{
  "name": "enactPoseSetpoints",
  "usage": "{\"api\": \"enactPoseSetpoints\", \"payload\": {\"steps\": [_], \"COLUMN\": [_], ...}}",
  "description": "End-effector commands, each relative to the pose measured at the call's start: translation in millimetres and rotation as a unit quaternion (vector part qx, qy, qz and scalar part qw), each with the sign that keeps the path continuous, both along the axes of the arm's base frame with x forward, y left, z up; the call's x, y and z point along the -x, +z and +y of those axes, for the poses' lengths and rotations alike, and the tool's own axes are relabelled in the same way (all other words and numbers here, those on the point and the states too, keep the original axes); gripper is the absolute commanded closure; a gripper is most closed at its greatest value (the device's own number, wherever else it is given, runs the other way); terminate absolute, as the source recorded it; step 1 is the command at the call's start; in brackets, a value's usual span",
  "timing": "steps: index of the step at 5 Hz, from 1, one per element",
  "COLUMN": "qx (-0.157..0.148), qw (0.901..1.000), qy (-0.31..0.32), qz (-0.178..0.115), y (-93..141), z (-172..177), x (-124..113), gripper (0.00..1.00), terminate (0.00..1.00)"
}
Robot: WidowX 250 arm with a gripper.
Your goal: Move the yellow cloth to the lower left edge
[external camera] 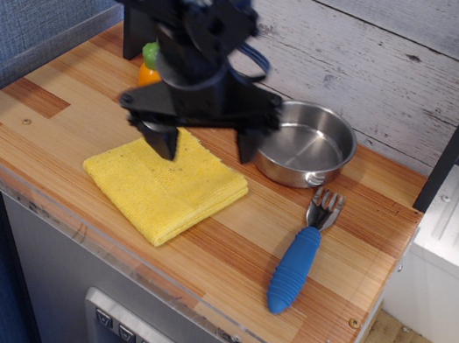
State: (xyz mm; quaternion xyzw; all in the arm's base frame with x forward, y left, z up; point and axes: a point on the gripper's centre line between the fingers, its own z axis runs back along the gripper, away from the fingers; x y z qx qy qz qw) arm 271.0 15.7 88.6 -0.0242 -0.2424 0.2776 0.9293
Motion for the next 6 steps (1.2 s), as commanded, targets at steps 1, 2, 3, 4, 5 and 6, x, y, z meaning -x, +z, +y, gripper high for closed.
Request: {"api": "enactPoseSetpoints", "payload": {"steps": [1, 2, 3, 4, 5, 6], "qx": [0.002, 0.002, 0.003, -0.001, 0.014, 0.032], "qw": [0.9989, 0.9982, 0.9978, 0.9963, 0.9934, 0.9904], "qy": [0.047, 0.055, 0.054, 0.06, 0.081, 0.107], "qz": [0.008, 0.024, 0.038, 0.061, 0.08, 0.082], "y": [-21.4, -40.9, -56.1, -68.2, -75.5, -72.4], "z": [30.5, 34.6, 25.7, 16.3, 8.3, 4.6], "x": [-9.4, -14.2, -25.1, -31.0, -29.4, -23.4], "gripper": [0.0, 0.0, 0.0, 0.0, 0.0, 0.0], "terminate": [0.0, 0.0, 0.0, 0.0, 0.0, 0.0]}}
